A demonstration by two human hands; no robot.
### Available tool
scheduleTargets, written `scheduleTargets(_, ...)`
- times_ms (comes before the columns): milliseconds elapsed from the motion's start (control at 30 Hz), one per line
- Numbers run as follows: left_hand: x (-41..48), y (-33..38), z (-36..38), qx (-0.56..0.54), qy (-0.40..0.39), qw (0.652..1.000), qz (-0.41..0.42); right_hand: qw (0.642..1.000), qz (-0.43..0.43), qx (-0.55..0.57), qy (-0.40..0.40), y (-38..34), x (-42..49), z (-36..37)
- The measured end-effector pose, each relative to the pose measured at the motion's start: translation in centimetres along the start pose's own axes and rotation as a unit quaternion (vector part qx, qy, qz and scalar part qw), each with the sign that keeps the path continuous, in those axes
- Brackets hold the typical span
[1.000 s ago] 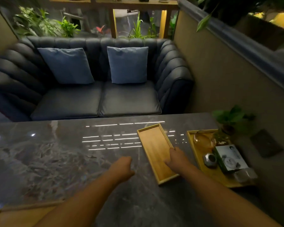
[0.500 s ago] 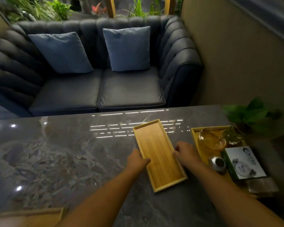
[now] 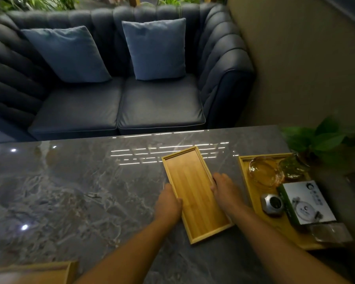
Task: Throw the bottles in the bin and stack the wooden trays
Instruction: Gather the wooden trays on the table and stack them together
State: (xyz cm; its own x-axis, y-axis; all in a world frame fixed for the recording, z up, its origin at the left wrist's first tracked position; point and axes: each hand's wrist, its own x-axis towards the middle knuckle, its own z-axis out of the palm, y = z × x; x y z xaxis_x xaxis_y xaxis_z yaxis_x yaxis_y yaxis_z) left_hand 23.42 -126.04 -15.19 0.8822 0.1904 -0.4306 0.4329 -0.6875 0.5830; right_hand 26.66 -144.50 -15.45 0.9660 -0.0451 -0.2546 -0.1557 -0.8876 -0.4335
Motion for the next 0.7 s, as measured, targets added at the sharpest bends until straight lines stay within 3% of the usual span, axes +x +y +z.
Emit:
scheduleTargets(200, -0.7, 1.3, -1.4, -0.026, -0.003, 0.999, 0.038, 0.998, 0.015, 0.052, -0.018, -0.3, -0.7, -2.2)
scheduleTargets(333, -1.1, 2.6, -3.7, -0.056, 0.004, 0.997, 0.059, 0.986, 0.016, 0.164, -0.002, -0.9, -2.0, -3.9)
scheduleTargets(533, -2.9, 4.1, -8.0, -0.242, -0.039, 0.969, -0.002, 0.932, 0.037, 0.360, -0.012, -2.4, -4.4, -7.5)
scheduleTargets(700, -5.1, 4.3, -11.2, -0.307, -0.069, 0.949, 0.021, 0.880, 0.072, 0.470, -0.025, -4.4, -6.8, -9.9)
